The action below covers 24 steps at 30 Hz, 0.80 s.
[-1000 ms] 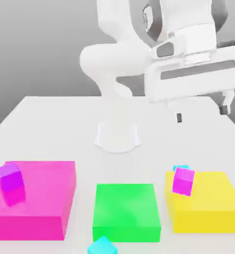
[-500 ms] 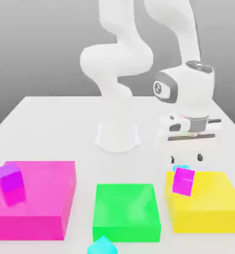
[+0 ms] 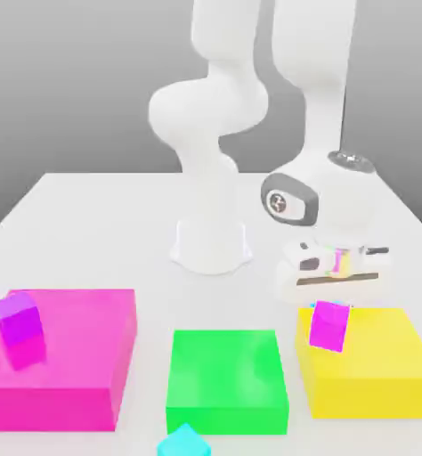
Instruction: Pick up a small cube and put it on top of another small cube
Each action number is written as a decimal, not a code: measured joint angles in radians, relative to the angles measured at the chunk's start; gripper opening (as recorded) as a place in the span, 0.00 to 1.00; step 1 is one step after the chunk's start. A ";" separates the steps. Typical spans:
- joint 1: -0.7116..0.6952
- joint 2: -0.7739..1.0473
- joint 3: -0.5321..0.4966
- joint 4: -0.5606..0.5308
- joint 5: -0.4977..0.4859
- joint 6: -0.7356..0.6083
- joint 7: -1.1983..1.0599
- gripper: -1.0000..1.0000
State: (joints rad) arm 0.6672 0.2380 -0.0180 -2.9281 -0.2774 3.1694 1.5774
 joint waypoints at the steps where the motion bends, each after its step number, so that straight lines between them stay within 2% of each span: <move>1: 0.000 0.000 0.000 0.000 -0.001 0.001 0.001 0.00; 3: 0.007 0.003 -0.007 0.001 -0.002 0.003 0.002 0.00; 7: -0.104 -0.069 0.108 -0.008 0.041 -0.059 -0.041 0.00; 12: -0.209 -0.179 0.264 -0.030 0.223 -0.147 -0.174 0.00; 17: -0.169 -0.291 0.270 -0.056 0.352 -0.235 -0.255 0.00; 18: -0.163 -0.310 0.271 -0.057 0.357 -0.249 -0.263 0.00; 22: -0.162 -0.340 0.266 0.033 0.265 -0.286 -0.402 0.00; 24: -0.189 -0.359 0.226 0.076 0.235 -0.321 -0.495 0.00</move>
State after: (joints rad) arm 0.4781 -0.1206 0.2079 -2.8523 -0.0423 2.8481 1.0822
